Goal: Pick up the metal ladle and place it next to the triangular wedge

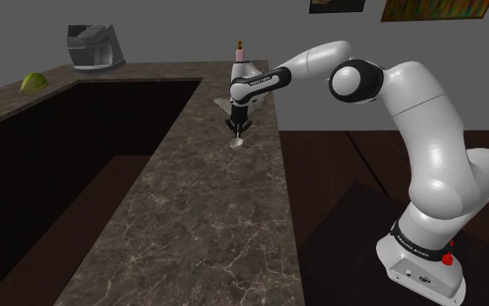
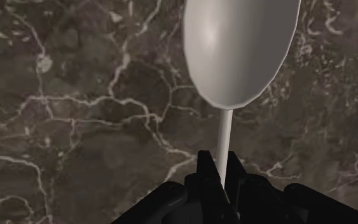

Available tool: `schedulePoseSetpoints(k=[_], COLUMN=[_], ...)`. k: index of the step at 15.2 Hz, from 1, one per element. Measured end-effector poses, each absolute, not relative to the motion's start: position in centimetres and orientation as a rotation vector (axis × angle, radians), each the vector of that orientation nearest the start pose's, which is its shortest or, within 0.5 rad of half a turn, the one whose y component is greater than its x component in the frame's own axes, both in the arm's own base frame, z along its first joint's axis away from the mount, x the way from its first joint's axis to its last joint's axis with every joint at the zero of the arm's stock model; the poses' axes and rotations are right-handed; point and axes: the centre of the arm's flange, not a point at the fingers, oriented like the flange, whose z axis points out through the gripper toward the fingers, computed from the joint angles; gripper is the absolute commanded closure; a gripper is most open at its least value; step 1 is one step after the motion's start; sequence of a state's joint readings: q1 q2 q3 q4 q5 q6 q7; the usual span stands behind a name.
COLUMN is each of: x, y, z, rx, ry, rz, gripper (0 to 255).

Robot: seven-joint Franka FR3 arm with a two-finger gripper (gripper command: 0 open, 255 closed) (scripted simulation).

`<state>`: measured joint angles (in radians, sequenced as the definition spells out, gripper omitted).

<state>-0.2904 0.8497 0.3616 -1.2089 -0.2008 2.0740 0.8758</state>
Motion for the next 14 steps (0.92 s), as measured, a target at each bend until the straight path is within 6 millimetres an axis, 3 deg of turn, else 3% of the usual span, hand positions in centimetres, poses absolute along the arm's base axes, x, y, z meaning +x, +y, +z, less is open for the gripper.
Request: schedulePoseSetpoints(k=[6,7,14], x=[76.16,76.16,76.08], y=[-3.46,-3.46,-3.56], z=[28.79,28.79,29.41], rx=[-2.773,-2.773,-2.773], ry=[1.232,1.232,1.232], rz=[-0.029,-0.029,-0.029], gripper=[255,0,0])
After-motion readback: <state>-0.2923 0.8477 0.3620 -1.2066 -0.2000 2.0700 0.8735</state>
